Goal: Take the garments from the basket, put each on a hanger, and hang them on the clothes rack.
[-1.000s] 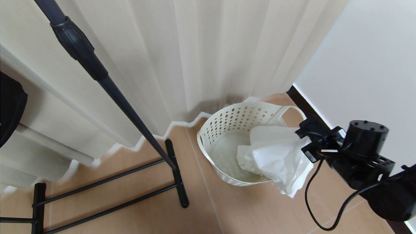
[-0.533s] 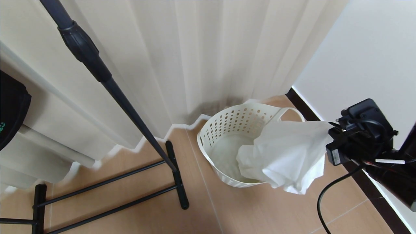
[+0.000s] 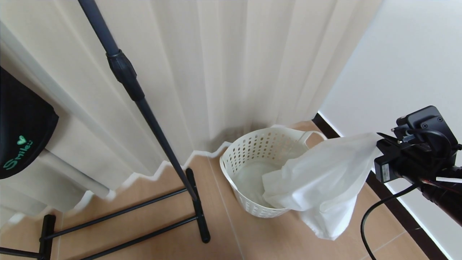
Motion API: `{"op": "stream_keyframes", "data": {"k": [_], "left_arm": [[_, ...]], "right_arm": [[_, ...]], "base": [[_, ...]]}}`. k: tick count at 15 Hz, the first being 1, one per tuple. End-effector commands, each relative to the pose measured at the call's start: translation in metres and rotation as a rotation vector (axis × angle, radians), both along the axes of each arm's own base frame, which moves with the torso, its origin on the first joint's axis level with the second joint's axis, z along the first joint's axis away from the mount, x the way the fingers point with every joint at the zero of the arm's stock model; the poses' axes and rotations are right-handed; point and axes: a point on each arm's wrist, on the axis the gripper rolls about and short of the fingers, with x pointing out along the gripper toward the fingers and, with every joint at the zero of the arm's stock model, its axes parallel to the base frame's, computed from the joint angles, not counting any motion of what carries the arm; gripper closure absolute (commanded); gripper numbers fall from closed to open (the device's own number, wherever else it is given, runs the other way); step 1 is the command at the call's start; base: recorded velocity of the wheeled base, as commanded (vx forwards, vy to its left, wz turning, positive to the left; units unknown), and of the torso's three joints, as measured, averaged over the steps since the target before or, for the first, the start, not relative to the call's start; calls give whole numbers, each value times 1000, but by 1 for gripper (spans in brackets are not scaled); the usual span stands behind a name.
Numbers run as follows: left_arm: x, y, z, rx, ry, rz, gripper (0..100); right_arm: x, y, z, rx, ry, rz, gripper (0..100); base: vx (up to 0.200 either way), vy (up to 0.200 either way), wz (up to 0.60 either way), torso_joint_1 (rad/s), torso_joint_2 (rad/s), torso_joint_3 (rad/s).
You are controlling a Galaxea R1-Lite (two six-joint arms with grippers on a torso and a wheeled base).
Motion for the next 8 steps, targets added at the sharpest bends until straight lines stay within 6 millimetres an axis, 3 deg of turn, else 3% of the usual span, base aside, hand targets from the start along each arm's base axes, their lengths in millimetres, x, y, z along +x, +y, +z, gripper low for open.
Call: {"op": "stream_keyframes", "data": {"k": [1,4,8], "left_arm": [[0,0,0,0,1,1,0],[0,0,0,0,1,1,0],[0,0,0,0,1,1,0]], "right_arm": [[0,0,0,-3,3,2,100],[0,0,-2,-6,10,0,100],[0,-2,-3,-9,14,-10,100]], "base": [[0,0,0,2,2,207],[0,0,0,1,-129,59],[0,0,0,33,-402,-163]]}}
